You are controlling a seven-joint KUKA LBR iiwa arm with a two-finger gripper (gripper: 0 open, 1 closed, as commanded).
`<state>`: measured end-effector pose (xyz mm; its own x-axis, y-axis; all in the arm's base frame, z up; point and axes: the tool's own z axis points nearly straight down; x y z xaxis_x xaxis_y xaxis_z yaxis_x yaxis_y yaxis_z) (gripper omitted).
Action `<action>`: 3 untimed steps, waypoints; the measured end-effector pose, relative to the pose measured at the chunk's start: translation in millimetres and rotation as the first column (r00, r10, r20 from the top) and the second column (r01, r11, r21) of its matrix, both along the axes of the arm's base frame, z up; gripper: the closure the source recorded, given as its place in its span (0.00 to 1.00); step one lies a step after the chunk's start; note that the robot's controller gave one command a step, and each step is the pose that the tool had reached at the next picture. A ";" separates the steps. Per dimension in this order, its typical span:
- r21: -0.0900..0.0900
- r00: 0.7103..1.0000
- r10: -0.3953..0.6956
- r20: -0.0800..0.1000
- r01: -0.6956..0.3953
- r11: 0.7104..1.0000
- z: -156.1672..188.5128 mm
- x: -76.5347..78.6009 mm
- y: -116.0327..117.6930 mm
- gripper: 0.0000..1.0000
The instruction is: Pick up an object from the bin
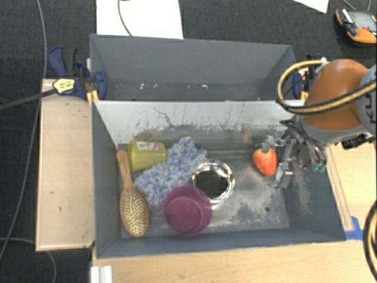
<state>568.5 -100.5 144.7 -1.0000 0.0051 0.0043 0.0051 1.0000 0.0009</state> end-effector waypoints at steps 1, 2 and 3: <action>-0.001 1.000 0.005 0.007 -0.005 1.000 4.8 1.6 0.5 0.00; 0.000 0.998 -0.058 0.003 0.058 0.998 -74.3 22.7 102.6 0.00; -0.008 0.992 0.125 0.021 -0.125 0.992 -15.4 8.1 96.5 0.00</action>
Offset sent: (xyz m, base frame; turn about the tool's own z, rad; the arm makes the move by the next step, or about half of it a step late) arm 0.0226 0.1021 -0.0747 0.0594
